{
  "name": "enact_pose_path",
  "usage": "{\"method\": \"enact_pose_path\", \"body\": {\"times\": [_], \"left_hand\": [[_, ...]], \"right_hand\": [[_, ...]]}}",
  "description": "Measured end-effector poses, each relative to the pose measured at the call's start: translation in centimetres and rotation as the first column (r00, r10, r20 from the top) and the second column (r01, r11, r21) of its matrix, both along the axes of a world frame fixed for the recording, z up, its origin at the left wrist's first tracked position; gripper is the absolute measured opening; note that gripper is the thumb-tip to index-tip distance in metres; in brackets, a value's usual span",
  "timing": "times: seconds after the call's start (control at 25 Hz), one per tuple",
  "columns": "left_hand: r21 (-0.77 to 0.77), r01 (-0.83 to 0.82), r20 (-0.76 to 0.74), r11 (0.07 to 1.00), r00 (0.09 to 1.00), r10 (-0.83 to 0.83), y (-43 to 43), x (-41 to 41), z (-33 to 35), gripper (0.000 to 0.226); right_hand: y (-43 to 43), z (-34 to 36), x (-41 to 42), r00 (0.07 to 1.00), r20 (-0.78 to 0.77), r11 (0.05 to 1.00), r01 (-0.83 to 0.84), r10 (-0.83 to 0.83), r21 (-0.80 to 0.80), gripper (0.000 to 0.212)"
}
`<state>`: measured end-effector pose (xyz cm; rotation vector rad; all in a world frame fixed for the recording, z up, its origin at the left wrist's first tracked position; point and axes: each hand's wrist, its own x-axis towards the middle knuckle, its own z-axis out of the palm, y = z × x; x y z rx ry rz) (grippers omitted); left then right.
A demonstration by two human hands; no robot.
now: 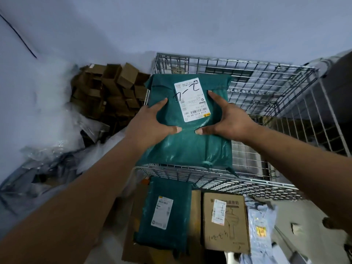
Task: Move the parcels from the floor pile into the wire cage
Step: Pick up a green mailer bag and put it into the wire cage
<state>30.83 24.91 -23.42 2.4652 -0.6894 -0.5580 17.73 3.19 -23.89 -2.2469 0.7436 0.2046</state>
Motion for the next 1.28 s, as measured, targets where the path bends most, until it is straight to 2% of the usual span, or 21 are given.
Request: {"method": "enact_pose_path", "body": {"times": [0.2, 0.4, 0.6, 0.72, 0.88, 1.04, 1.16, 1.28], "left_hand": [[-0.013, -0.005, -0.102, 1.000, 0.995, 0.004, -4.1, 3.6, -9.0, 0.122], [0.110, 0.005, -0.205, 0.994, 0.979, 0.018, -5.5, 4.6, -19.5, 0.135], [0.293, 0.120, -0.279, 0.948, 0.960, -0.035, -5.9, 5.2, -26.6, 0.143], [0.348, 0.212, -0.382, 0.913, 0.922, -0.068, -6.9, 6.9, -28.6, 0.143], [0.307, 0.200, -0.566, 0.931, 0.824, 0.009, -8.6, 8.8, -29.8, 0.141], [0.394, 0.202, -0.622, 0.896, 0.777, 0.099, -8.7, 9.1, -32.2, 0.139], [0.367, 0.169, -0.691, 0.915, 0.707, 0.147, -7.5, 8.8, -34.5, 0.136], [0.410, 0.170, -0.692, 0.896, 0.698, 0.184, -6.7, 7.9, -36.5, 0.132]], "right_hand": [[-3.6, -7.8, 3.8, 1.000, -0.005, 1.000, 0.002, -0.002, -0.016, 0.129], [-4.0, -19.4, 4.9, 0.995, -0.093, 0.998, -0.019, 0.024, 0.057, 0.138], [-3.5, -28.1, 4.8, 0.986, -0.151, 0.988, -0.046, 0.068, 0.145, 0.144], [-3.7, -31.6, 5.0, 0.985, -0.159, 0.984, -0.040, 0.068, 0.174, 0.146], [-3.9, -34.5, 5.4, 0.987, -0.155, 0.981, -0.010, 0.041, 0.196, 0.142], [-3.6, -37.2, 5.8, 0.984, -0.174, 0.973, -0.004, 0.045, 0.232, 0.138], [-2.8, -39.8, 5.2, 0.977, -0.204, 0.963, 0.002, 0.055, 0.270, 0.137], [-1.6, -42.4, 4.5, 0.969, -0.230, 0.955, -0.015, 0.088, 0.298, 0.135]]}}
